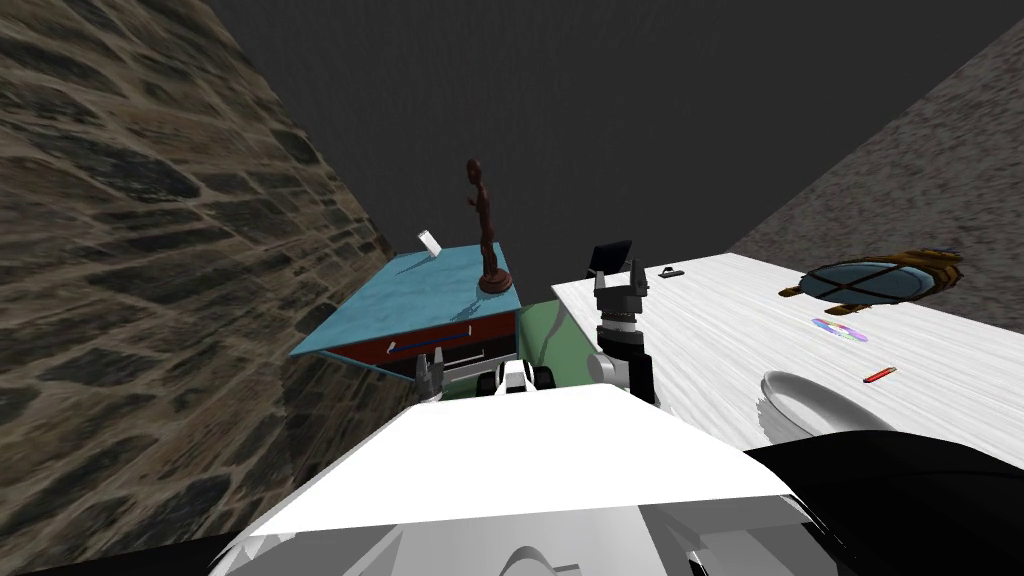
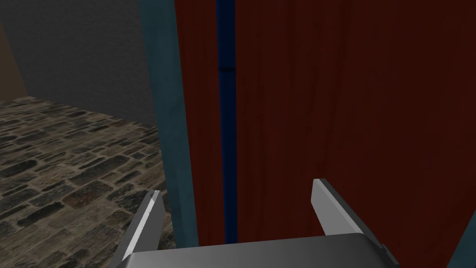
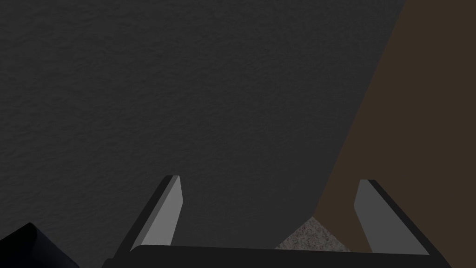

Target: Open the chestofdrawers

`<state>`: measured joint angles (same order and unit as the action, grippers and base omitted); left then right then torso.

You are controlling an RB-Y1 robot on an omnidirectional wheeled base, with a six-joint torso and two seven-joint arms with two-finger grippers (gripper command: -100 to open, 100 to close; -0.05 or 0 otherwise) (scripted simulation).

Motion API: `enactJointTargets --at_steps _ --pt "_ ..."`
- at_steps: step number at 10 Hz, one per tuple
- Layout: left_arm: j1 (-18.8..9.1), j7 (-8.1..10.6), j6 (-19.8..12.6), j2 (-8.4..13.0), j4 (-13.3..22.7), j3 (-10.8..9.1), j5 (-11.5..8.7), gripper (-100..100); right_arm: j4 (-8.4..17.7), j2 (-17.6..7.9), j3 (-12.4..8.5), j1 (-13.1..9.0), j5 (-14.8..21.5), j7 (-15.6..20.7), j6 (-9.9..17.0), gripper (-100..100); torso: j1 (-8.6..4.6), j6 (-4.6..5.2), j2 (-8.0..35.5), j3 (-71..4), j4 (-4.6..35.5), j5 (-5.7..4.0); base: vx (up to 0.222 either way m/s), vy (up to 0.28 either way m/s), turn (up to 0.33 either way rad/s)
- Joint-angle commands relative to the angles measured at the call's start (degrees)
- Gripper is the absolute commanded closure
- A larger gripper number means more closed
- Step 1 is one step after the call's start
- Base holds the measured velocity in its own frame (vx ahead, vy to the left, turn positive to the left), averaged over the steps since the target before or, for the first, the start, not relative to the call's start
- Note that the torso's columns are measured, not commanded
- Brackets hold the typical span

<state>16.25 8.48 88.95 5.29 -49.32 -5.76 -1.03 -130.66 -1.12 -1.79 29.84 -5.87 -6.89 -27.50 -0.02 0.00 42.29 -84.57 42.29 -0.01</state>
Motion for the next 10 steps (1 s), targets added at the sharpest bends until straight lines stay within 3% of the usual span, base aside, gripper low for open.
enactJointTargets --at_steps 1,6,9,10 --pt "-0.18 0.21 3.27 -3.21 2.79 -0.22 0.29 -100 0.00 0.00 0.00 0.00 0.00 0.00 0.00 0 0.02 -0.01 0.11 0.06 0.02 0.01 0.012 -0.024 0.066" --pt "-2.82 0.62 -2.30 -1.17 0.04 -0.61 -0.37 -100 0.00 0.00 0.00 -0.02 0.00 0.00 0.00 0 -0.03 0.00 0.04 0.02 0.01 -0.01 -0.028 -0.022 0.016" --pt "-5.26 1.10 -7.41 0.05 -2.63 -1.02 -0.96 -100 0.00 0.00 0.00 -0.02 0.00 0.00 0.00 0 0.03 0.00 -0.02 -0.01 -0.01 0.01 -0.050 -0.028 0.018" --pt "-4.03 0.93 -6.81 -0.38 -3.48 -0.80 -0.73 -100 0.00 0.00 0.00 -0.02 0.00 0.00 0.00 0 0.02 0.00 -0.02 -0.01 -0.01 0.01 -0.022 -0.013 0.003"
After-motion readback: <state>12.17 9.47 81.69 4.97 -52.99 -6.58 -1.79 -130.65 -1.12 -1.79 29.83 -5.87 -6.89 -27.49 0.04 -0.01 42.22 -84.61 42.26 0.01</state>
